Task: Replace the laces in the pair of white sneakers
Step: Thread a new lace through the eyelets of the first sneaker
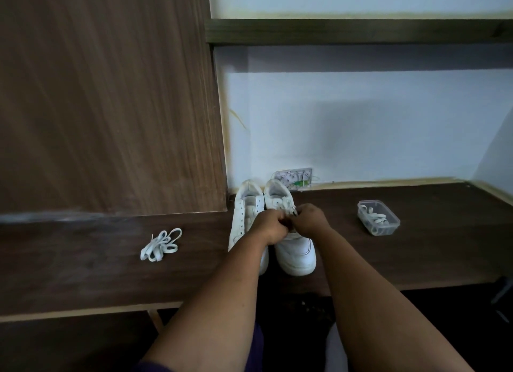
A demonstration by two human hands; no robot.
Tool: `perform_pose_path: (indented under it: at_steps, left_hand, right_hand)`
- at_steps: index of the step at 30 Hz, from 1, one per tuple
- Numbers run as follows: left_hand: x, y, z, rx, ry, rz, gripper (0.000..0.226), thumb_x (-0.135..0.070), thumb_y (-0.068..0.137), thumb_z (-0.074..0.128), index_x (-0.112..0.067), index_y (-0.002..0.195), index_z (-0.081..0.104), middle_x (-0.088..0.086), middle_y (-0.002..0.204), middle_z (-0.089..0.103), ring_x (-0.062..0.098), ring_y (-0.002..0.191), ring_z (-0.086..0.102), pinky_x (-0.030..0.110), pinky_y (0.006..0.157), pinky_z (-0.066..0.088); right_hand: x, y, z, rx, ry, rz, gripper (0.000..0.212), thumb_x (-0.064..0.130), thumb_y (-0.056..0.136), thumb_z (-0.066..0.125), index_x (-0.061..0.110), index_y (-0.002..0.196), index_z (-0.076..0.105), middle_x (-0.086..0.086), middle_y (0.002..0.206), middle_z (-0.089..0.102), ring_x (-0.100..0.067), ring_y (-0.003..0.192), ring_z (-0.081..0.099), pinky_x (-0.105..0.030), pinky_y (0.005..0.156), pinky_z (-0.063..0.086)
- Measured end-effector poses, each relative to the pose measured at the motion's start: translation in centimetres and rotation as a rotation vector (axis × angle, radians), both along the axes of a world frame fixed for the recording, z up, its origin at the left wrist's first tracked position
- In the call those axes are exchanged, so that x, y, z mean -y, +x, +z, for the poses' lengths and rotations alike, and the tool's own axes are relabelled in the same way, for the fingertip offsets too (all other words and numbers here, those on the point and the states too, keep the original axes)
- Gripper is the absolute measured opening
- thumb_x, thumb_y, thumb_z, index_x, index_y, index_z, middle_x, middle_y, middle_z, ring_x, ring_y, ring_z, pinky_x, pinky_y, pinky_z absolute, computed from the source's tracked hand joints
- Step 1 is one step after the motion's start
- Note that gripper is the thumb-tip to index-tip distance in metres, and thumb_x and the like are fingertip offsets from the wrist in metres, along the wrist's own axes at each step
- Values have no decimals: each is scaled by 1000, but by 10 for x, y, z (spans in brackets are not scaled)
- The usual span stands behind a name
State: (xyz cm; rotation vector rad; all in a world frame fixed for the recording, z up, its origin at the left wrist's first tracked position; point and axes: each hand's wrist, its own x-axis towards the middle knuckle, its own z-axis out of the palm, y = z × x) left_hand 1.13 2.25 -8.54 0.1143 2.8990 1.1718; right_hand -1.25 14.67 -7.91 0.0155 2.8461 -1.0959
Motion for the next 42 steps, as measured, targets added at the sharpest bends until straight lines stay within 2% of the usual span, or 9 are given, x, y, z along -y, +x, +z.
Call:
perform_pose_path:
  at_steps: [3,6,8,21,26,31,33,37,42]
  left_hand:
    - [-7,-8,-5,-167,-84,119,15,-14,85,61,-13,97,69,7,106,67,21,98,61,27,79,44]
    - [-13,-14,-5,-301,-24,167,17,-8,87,55,-12,99,67,8,109,65,24,102,60,22,77,37]
    - [-17,-19,-5,-302,4,150,19,-11,90,54,-11,102,68,7,113,63,22,103,59,20,77,34]
    - [-10,-27,-27,-448,-27,62,15,-8,92,53,-5,97,67,11,105,64,25,96,59,16,71,27]
    - [-10,-29,-26,-434,13,70,14,-9,92,52,-6,93,65,11,99,64,25,93,59,21,71,30]
    - [-8,-29,-22,-462,72,47,21,-3,89,53,-5,103,69,12,104,68,26,97,62,31,84,49]
    - [-9,-31,-22,-440,77,30,21,-1,87,56,-6,102,69,11,102,68,25,93,64,35,83,52]
    - [-14,-32,-23,-432,66,33,16,-6,86,64,-5,101,69,10,104,66,24,93,64,33,84,51]
    - [-14,-32,-25,-415,54,67,17,-5,87,60,-8,102,68,9,106,64,23,95,60,26,81,46]
  right_hand:
    - [-4,1,4,20,46,36,27,33,84,66,7,89,68,-11,93,69,-25,91,64,-25,69,42]
    - [-11,4,5,-36,75,38,29,29,86,65,14,64,55,-3,69,57,-21,75,56,-25,53,36]
    - [-14,3,2,-64,80,23,29,32,85,66,13,66,54,0,63,53,-18,70,54,-22,48,32]
    - [-31,6,9,65,8,210,15,19,86,68,15,75,58,-2,79,59,-16,75,56,-25,65,43]
    - [-75,22,24,353,-621,382,4,19,84,67,19,79,68,-4,70,46,-12,55,37,-28,52,26]
    - [-90,36,29,257,-897,166,21,35,73,68,15,75,63,-1,75,58,-17,81,53,-34,75,39]
    - [-83,33,28,224,-743,68,37,49,76,67,13,73,62,-2,72,57,-16,76,53,-32,75,41]
    - [-63,15,16,68,253,131,49,59,83,60,13,69,69,-1,68,63,-17,71,59,-24,65,44]
    - [-32,9,9,-143,222,61,37,53,76,70,26,60,50,9,69,55,-15,75,55,-25,67,43]
